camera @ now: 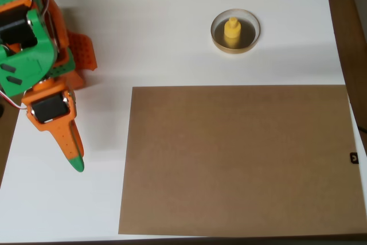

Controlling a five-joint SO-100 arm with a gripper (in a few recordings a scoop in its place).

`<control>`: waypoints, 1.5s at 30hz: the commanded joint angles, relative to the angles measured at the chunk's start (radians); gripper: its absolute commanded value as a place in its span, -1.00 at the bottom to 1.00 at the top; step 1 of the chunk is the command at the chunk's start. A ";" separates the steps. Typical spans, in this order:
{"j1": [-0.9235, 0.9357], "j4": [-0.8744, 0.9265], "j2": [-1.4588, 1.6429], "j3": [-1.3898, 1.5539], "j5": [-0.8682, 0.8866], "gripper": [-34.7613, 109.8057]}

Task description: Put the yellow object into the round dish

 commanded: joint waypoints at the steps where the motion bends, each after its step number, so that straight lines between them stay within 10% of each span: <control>1: 0.008 -0.018 0.020 0.005 0.006 -0.36; 45: 0.060 -0.008 0.020 0.021 0.043 -0.47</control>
